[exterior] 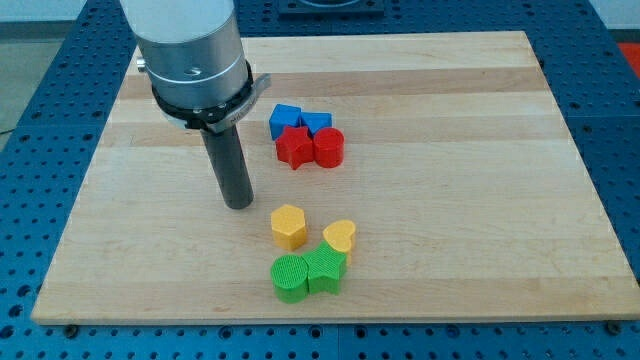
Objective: Push yellow hexagon a bit down
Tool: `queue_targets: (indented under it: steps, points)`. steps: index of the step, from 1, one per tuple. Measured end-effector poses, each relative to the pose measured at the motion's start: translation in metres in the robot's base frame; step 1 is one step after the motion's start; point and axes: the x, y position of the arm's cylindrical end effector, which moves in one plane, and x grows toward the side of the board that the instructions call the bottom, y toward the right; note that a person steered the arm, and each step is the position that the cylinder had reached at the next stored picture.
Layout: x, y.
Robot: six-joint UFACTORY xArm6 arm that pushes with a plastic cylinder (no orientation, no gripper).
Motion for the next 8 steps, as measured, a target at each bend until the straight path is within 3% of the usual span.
queue_targets:
  steps: [2, 5, 8]
  points:
    - [0.022, 0.003]
    - [0.0, 0.03]
    - [0.032, 0.03]
